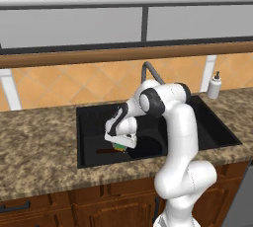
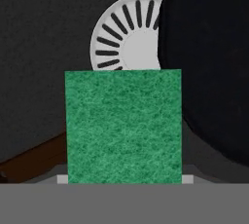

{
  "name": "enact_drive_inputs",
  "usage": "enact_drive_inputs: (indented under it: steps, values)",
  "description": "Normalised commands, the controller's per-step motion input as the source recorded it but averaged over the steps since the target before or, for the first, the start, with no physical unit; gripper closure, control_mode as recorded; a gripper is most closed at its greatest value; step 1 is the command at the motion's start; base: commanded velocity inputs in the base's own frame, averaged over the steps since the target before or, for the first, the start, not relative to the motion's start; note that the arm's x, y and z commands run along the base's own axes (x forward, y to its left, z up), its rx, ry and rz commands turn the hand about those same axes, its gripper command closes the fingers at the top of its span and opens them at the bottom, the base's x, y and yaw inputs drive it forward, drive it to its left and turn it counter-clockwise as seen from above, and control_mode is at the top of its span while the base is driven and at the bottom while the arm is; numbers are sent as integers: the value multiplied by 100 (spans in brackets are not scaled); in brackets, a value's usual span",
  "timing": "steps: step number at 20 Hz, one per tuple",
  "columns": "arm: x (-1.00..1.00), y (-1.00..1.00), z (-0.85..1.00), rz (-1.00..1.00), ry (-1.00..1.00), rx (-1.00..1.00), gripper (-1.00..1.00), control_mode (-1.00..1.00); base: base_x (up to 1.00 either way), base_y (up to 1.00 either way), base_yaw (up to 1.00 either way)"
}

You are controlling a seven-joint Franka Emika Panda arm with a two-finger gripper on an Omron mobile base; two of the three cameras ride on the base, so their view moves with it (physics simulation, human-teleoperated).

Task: Pick the pan and sponge and place them into the sink. Then turn on the water.

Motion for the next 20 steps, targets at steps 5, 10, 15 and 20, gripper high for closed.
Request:
enact_drive_inputs:
  steps: [5,10,15,20]
  values:
    - [16,0,-8,0,-2,0,100,-100,0,0,0]
    - [7,0,-6,0,0,0,100,-100,0,0,0]
    - [0,0,-4,0,0,0,100,-100,0,0,0]
    - [0,0,-1,0,0,0,-100,-100,0,0,0]
